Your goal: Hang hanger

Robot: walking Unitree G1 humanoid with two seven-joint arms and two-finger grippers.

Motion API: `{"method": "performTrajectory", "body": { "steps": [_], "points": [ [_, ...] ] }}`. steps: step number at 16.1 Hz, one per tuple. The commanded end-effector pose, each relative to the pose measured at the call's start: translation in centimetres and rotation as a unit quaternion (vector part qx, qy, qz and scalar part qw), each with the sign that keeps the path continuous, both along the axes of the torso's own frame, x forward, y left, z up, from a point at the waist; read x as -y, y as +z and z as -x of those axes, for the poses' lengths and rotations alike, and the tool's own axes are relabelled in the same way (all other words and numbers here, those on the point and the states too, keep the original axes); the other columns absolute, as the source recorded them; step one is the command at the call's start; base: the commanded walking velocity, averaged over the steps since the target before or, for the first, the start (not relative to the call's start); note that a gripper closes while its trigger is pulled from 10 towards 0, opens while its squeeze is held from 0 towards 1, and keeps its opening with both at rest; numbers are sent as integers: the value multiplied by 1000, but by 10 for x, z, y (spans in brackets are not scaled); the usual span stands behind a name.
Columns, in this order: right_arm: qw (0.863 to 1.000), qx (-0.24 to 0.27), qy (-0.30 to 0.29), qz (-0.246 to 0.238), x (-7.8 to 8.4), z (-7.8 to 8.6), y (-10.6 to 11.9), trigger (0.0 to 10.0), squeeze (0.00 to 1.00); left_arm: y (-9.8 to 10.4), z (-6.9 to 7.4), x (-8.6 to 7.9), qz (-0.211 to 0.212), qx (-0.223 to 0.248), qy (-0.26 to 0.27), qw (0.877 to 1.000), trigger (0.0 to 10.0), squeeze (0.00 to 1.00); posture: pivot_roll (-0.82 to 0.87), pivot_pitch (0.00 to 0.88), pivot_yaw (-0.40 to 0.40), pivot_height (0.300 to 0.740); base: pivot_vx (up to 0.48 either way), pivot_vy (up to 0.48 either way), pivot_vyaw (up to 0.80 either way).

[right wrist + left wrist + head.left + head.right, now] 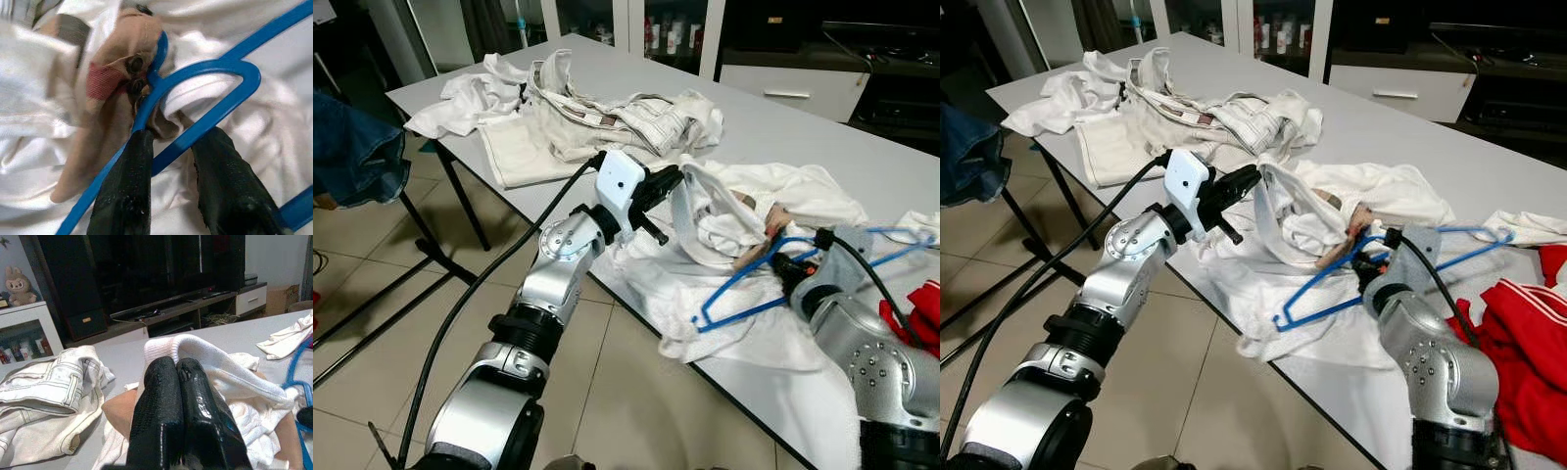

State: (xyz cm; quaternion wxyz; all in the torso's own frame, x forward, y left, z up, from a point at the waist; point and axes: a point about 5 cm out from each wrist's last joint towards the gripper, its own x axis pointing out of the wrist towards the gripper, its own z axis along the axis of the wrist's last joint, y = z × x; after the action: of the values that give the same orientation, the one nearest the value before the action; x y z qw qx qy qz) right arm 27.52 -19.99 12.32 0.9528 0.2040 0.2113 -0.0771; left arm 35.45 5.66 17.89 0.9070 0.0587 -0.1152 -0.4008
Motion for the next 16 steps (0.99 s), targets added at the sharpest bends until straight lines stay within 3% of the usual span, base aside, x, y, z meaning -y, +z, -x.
{"method": "performTrajectory", "body": {
  "steps": [1,2,3,4,10,14,16],
  "points": [
    [999,14,-24,-32,0,1,4,10000,8,5,-1,-1,-2,12,2,1000,10000,0,-53,0,56,723,0,0,0],
    [994,51,-66,-70,3,0,13,10000,502,5,-2,-1,-2,11,1,1000,10000,0,-57,0,57,723,0,0,0],
    [988,83,-90,-95,5,-1,21,10000,902,5,-2,0,-2,11,1,1000,10000,0,-59,0,56,723,0,0,0],
    [983,103,-108,-111,7,-1,28,10000,1000,5,-2,0,-2,11,1,1000,10000,0,-60,0,56,723,0,0,0],
    [977,96,-121,-147,1,-2,32,10000,925,5,-2,-1,0,12,3,1000,10000,0,-56,0,51,723,0,0,0],
    [980,68,-125,-137,0,1,28,10000,933,4,-2,-1,1,11,4,1000,10000,0,-59,0,51,723,0,0,0],
    [983,39,-127,-126,-1,5,25,10000,875,4,-2,0,1,10,3,1000,10000,0,-61,0,50,723,0,0,0]
  ]
}}
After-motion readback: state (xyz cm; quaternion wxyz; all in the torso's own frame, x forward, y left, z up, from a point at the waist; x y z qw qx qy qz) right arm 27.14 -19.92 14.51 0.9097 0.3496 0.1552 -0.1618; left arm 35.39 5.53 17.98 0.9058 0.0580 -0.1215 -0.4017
